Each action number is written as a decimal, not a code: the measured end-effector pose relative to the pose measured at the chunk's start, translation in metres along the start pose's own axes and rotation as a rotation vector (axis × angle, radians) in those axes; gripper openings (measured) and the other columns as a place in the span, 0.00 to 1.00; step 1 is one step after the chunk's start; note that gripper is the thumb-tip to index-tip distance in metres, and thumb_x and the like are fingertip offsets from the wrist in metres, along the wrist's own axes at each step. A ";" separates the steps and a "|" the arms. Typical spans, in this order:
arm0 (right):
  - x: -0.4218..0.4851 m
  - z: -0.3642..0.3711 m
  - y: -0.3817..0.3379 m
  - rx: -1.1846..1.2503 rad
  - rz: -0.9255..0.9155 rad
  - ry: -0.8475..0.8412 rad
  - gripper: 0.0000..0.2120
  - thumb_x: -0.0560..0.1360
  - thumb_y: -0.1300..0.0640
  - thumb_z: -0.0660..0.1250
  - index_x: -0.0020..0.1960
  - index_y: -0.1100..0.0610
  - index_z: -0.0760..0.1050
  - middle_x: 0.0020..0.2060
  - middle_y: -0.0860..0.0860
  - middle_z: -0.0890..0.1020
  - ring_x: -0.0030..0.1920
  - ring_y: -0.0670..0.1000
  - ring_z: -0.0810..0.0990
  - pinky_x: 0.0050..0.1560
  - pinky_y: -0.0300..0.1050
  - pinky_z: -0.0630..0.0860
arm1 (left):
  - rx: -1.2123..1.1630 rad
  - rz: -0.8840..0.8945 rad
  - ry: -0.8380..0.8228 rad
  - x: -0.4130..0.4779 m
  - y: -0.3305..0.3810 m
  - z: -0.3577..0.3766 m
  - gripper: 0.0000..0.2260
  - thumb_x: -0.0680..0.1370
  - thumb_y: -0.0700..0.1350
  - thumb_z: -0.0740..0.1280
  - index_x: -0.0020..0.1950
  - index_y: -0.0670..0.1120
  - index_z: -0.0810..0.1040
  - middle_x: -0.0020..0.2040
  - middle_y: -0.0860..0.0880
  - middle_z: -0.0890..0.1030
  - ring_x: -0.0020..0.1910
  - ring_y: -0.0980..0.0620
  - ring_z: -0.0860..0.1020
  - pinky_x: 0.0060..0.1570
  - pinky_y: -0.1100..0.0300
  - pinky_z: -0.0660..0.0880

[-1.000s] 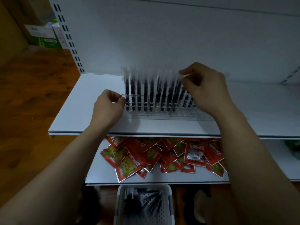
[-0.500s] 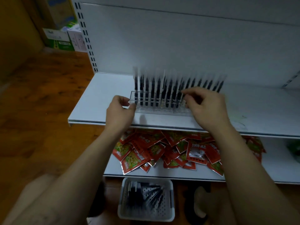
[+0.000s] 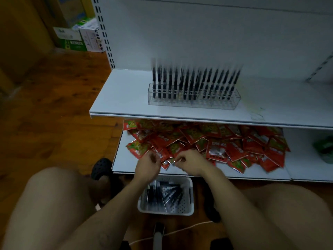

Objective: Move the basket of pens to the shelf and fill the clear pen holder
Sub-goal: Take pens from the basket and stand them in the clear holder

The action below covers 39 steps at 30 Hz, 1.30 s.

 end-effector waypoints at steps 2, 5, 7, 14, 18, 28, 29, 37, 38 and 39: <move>0.004 0.036 0.018 0.040 0.054 -0.073 0.09 0.78 0.56 0.65 0.56 0.54 0.81 0.54 0.52 0.82 0.49 0.50 0.80 0.52 0.44 0.76 | 0.027 -0.134 -0.063 -0.015 -0.033 0.023 0.04 0.79 0.46 0.63 0.48 0.47 0.75 0.46 0.47 0.82 0.43 0.50 0.78 0.40 0.60 0.70; 0.010 0.087 0.039 0.072 0.099 -0.176 0.09 0.78 0.57 0.64 0.54 0.55 0.81 0.55 0.54 0.82 0.50 0.53 0.80 0.53 0.48 0.79 | 0.098 -0.281 -0.195 -0.037 -0.082 0.056 0.03 0.77 0.44 0.64 0.44 0.47 0.76 0.46 0.44 0.83 0.46 0.48 0.80 0.43 0.58 0.74; 0.015 0.113 0.046 0.056 0.114 -0.287 0.10 0.79 0.57 0.63 0.56 0.57 0.81 0.56 0.54 0.81 0.52 0.55 0.80 0.54 0.49 0.79 | 0.111 -0.337 -0.279 -0.040 -0.101 0.069 0.03 0.75 0.41 0.65 0.42 0.48 0.77 0.46 0.44 0.83 0.49 0.46 0.81 0.45 0.60 0.76; 0.049 0.155 0.069 -0.021 0.195 -0.397 0.12 0.75 0.64 0.58 0.32 0.59 0.70 0.32 0.56 0.72 0.33 0.54 0.67 0.40 0.47 0.66 | -0.001 -0.366 -0.223 0.014 -0.103 0.064 0.03 0.78 0.41 0.65 0.47 0.44 0.78 0.43 0.44 0.81 0.40 0.47 0.80 0.36 0.62 0.73; 0.066 0.191 0.096 0.049 0.231 -0.489 0.11 0.76 0.63 0.58 0.43 0.52 0.77 0.44 0.51 0.78 0.45 0.50 0.75 0.52 0.45 0.70 | -0.100 -0.549 -0.125 0.024 -0.145 0.075 0.06 0.78 0.42 0.64 0.47 0.40 0.79 0.43 0.39 0.82 0.39 0.44 0.80 0.39 0.54 0.78; 0.098 0.262 0.118 -0.100 0.279 -0.690 0.12 0.76 0.61 0.59 0.56 0.63 0.77 0.52 0.60 0.78 0.51 0.58 0.78 0.47 0.45 0.73 | -0.233 -0.736 -0.034 0.031 -0.203 0.109 0.11 0.78 0.50 0.65 0.42 0.44 0.79 0.40 0.41 0.83 0.44 0.41 0.82 0.45 0.51 0.79; 0.101 0.262 0.117 -0.145 0.281 -0.705 0.12 0.76 0.61 0.59 0.54 0.64 0.78 0.48 0.59 0.78 0.48 0.57 0.78 0.46 0.46 0.74 | -0.251 -0.738 -0.024 0.033 -0.202 0.106 0.09 0.78 0.48 0.65 0.42 0.45 0.79 0.41 0.41 0.83 0.44 0.40 0.82 0.47 0.49 0.79; 0.098 0.219 0.104 -0.145 0.274 -0.502 0.10 0.75 0.61 0.62 0.40 0.61 0.80 0.35 0.55 0.78 0.42 0.56 0.79 0.37 0.42 0.73 | -0.408 -0.693 0.057 0.043 -0.169 0.070 0.05 0.77 0.43 0.66 0.41 0.46 0.77 0.39 0.43 0.82 0.35 0.48 0.77 0.40 0.56 0.75; 0.094 0.207 0.100 -0.132 0.274 -0.452 0.08 0.75 0.61 0.63 0.45 0.60 0.82 0.40 0.56 0.81 0.45 0.56 0.80 0.43 0.43 0.76 | -0.413 -0.661 0.062 0.044 -0.160 0.067 0.05 0.77 0.42 0.66 0.41 0.46 0.77 0.39 0.44 0.81 0.35 0.48 0.77 0.40 0.56 0.75; 0.091 0.194 0.096 -0.126 0.272 -0.392 0.08 0.75 0.61 0.64 0.47 0.58 0.82 0.44 0.55 0.83 0.48 0.56 0.81 0.48 0.45 0.78 | -0.417 -0.629 0.058 0.044 -0.150 0.063 0.06 0.77 0.42 0.66 0.41 0.45 0.77 0.38 0.44 0.81 0.36 0.48 0.78 0.40 0.55 0.75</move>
Point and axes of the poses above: each hand's wrist, its own x-axis towards the middle knuckle, its own z-axis out of the palm, y = z × x, the point moved 3 cm from there along x, towards the middle knuckle
